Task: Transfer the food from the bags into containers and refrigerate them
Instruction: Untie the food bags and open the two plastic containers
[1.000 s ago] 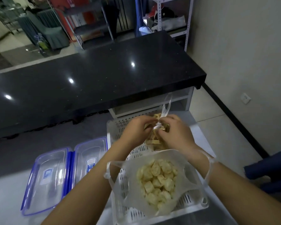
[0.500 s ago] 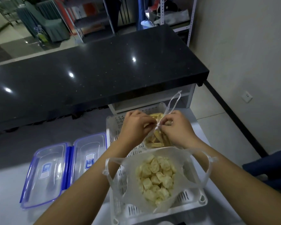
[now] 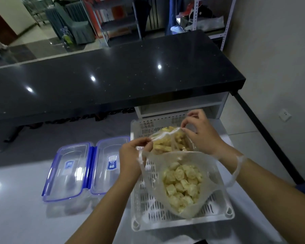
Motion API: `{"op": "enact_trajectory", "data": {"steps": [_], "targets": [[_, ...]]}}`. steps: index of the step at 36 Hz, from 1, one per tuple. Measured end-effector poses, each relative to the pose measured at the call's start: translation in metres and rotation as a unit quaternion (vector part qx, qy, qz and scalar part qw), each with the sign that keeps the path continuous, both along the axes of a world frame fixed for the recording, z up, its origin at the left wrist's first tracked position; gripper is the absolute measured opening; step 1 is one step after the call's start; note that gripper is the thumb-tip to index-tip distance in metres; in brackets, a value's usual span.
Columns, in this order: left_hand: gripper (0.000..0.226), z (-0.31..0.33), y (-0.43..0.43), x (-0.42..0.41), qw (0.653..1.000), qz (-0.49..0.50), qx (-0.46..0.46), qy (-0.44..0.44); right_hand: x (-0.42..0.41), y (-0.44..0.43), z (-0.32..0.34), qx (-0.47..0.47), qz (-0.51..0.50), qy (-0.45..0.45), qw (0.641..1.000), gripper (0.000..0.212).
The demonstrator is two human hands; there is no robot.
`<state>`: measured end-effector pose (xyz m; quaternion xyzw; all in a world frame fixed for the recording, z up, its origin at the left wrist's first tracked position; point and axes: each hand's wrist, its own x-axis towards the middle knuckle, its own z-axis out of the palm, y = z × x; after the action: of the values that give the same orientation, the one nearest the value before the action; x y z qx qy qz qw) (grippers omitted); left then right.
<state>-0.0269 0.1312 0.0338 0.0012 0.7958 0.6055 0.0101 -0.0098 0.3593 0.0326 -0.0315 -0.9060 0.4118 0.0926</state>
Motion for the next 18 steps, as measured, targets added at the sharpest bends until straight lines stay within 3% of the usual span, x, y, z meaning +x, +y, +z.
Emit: {"op": "enact_trajectory", "data": {"steps": [3,7,10,13,18], "targets": [[0.026,-0.008,-0.004,0.003,0.999,-0.017,-0.036,0.015,0.003,-0.006,-0.015,-0.011,0.011,-0.033,0.999,0.017],[0.018,-0.004,-0.008,-0.007,0.977,-0.080,-0.174,0.095,0.005,-0.009,-0.015,-0.021,0.023,-0.024,0.999,0.022],[0.034,0.012,-0.002,-0.020,0.958,-0.149,-0.217,0.112,0.000,-0.012,-0.011,0.028,0.052,-0.040,0.997,0.034],[0.038,0.031,0.008,-0.032,0.950,-0.185,-0.230,0.103,-0.006,-0.015,-0.009,0.078,0.045,-0.033,0.995,0.023],[0.031,0.047,0.030,-0.044,0.891,-0.282,-0.346,0.086,-0.006,-0.020,-0.004,0.097,0.043,0.040,0.994,0.018]]}}
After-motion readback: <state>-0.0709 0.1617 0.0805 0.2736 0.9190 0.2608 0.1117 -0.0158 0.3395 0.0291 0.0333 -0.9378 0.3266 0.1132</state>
